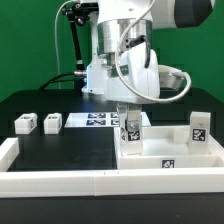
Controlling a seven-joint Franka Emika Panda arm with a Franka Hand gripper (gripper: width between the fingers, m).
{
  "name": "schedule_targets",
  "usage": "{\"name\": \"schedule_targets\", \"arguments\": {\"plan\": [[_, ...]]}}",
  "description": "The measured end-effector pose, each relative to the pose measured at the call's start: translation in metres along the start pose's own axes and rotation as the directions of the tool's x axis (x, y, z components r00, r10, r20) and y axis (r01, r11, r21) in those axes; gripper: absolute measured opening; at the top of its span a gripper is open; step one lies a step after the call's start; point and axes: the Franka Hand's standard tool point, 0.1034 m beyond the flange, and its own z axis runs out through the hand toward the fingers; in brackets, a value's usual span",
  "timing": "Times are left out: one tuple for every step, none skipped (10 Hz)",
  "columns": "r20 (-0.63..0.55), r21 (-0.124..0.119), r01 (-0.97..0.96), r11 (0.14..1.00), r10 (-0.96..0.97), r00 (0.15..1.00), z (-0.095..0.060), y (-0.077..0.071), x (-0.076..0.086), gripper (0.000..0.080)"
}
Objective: Assemble square table
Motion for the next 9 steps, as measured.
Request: {"name": "schedule_targets", "arguments": {"plan": [[0.001,0.000,-0.050,0.999,0.050,0.999,0.0000,0.0001,0.0001,0.0294],[0.003,0.001,-0.083,0.997,0.083,0.997,0.0000,0.0002,0.0002,0.0294],[0.007,0.008,-0.179,0.984,0.179,0.984,0.0000,0.0010,0.0015,0.0294],[0.010,0.029,-0.291,0.956,0.291,0.957,-0.0001,0.0030,0.0066,0.0294],[0.016,0.042,-0.380,0.924,0.379,0.925,-0.0003,0.0042,0.0092,0.0295],[0.024,0.043,-0.459,0.887,0.458,0.888,-0.0005,0.0045,0.0088,0.0295],[0.032,0.043,-0.540,0.840,0.539,0.842,-0.0005,0.0046,0.0072,0.0295],[0.039,0.042,-0.602,0.798,0.601,0.799,-0.0005,0.0045,0.0047,0.0295],[0.048,0.043,-0.644,0.764,0.642,0.765,-0.0006,0.0051,0.0050,0.0295]]}}
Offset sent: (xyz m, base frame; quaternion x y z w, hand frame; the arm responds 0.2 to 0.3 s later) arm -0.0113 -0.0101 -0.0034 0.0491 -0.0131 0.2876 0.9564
